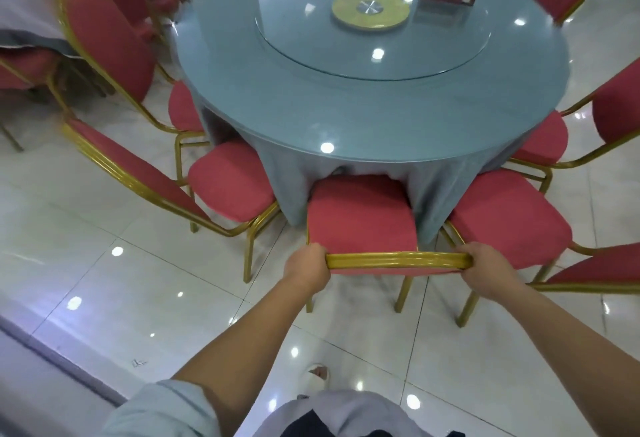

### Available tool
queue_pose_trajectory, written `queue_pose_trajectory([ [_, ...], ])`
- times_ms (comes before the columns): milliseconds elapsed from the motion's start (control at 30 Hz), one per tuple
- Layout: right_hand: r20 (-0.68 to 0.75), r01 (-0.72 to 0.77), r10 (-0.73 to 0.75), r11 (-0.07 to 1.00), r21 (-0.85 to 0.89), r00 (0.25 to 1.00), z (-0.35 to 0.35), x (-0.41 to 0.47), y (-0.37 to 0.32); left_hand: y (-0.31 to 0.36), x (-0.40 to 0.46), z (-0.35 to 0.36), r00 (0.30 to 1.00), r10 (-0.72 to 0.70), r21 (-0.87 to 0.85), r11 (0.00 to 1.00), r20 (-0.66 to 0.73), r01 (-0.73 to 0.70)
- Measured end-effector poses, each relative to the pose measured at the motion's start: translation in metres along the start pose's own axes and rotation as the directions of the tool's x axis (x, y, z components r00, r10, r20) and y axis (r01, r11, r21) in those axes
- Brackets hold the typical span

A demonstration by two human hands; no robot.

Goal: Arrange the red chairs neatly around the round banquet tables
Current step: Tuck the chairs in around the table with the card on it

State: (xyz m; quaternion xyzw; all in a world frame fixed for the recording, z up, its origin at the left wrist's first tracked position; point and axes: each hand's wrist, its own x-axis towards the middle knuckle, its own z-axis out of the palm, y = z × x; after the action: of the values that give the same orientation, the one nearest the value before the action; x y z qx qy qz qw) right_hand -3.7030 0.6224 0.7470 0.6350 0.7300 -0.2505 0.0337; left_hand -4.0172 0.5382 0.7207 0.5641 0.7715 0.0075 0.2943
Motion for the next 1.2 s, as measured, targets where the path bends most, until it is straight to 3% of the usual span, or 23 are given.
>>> queue_pose_trajectory([
  [367, -0.021, -0.091, 0.090, 0.993, -0.071, 0.996, 0.004, 0.013, -0.008, 0.001, 0.003, -0.015, 1.000, 0.003, -0.049, 0.999, 0.017, -0.002],
  [633, -0.056, -0.053, 0.051, 0.998, -0.039, 0.997, 0.016, -0.024, -0.013, -0.014, -0.014, 0.006, 0.999, 0.036, -0.063, 0.997, 0.010, -0.035],
  [800, -0.099, -0.123, 0.120, 0.992, -0.030, 0.988, 0.002, 0.007, -0.021, 0.001, 0.007, -0.018, 1.000, 0.014, -0.114, 0.993, -0.012, -0.015],
  [967, -0.088, -0.102, 0.099, 0.994, -0.034, 0.991, -0.010, 0.022, -0.009, 0.017, 0.018, -0.014, 1.000, 0.014, -0.136, 0.991, 0.007, -0.012],
  [1200, -0.054, -0.227, 0.224, 0.973, -0.043, 0.973, -0.007, 0.025, -0.004, 0.015, 0.018, -0.010, 1.000, 0.029, -0.141, 0.990, -0.011, -0.030],
])
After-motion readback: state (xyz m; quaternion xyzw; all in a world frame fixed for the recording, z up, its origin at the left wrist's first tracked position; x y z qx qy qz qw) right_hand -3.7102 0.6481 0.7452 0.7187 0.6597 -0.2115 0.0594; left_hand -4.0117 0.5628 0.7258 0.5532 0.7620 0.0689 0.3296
